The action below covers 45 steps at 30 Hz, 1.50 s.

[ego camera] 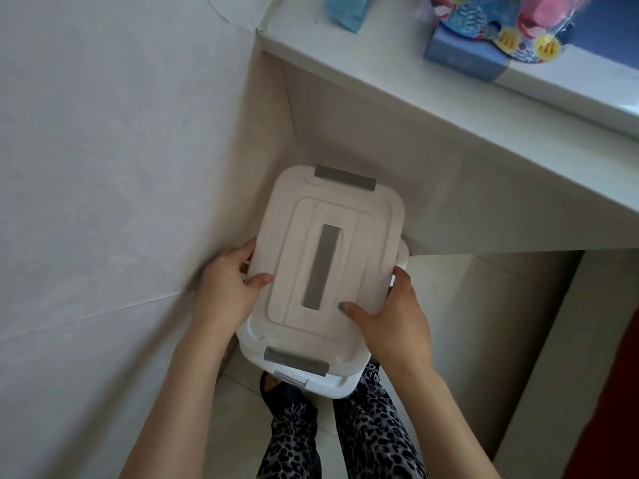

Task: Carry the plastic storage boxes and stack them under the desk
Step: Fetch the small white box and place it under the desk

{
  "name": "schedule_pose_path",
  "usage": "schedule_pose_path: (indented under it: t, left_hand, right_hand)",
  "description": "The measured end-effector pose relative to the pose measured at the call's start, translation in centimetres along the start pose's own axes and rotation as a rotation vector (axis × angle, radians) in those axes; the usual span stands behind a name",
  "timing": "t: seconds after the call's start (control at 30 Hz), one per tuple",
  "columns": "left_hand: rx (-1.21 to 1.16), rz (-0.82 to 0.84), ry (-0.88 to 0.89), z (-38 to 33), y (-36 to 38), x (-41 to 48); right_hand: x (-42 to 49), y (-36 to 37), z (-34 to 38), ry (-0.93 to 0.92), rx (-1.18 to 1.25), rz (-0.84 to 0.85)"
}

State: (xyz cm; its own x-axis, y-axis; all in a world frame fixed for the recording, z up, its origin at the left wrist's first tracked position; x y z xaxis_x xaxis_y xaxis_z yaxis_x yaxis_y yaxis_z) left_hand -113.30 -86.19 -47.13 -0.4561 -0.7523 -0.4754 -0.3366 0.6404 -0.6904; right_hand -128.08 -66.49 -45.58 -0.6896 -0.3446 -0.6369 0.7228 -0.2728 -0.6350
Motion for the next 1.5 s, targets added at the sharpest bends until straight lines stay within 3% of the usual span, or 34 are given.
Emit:
schedule_pose_path:
  t: [0.37,0.5,0.6,0.9,1.13,1.33,1.5]
  left_hand:
    - [0.008,0.012,-0.001,-0.7,-0.2,-0.1]
    - [0.194,0.101,-0.004,-1.5,-0.1,-1.2]
    - [0.276,0.067,0.018,-2.5,-0.6,-2.6]
    - [0.15,-0.079,0.054,-0.6,-0.3,-9.2]
    - [0.111,-0.161,-0.036,5.4,1.3,-13.6]
    - [0.031,0.028,-0.162,10.1,6.1,-14.6]
    - [-0.14,0.202,-0.263,12.3,10.4,-13.1]
  right_hand:
    - [0.0,-0.1,0.5,0.0,-0.037,0.019]
    - [0.1,-1.1,0.8,-0.031,-0.191,0.108]
    - [0.2,-2.3,1.3,-0.078,-0.278,0.143]
    - [-1.0,-4.2,-1.4,-0.071,0.008,-0.006]
    - [-3.0,0.4,-8.0,0.102,-0.011,0.11]
    - [-3.3,7.7,-11.5,0.284,0.128,0.29]
    - [-2.2,11.9,-13.0,0.413,0.277,0.29]
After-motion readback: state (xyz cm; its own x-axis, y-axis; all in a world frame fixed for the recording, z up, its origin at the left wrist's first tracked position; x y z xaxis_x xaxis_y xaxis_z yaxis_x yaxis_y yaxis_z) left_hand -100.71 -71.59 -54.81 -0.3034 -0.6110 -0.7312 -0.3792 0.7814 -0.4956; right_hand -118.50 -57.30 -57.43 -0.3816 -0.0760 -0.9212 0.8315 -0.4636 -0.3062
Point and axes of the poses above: each hand's wrist, its own x-axis towards the middle knuckle, its own y-axis out of the palm, z = x × y, the point moved 3 cm from there along x, towards the middle knuckle
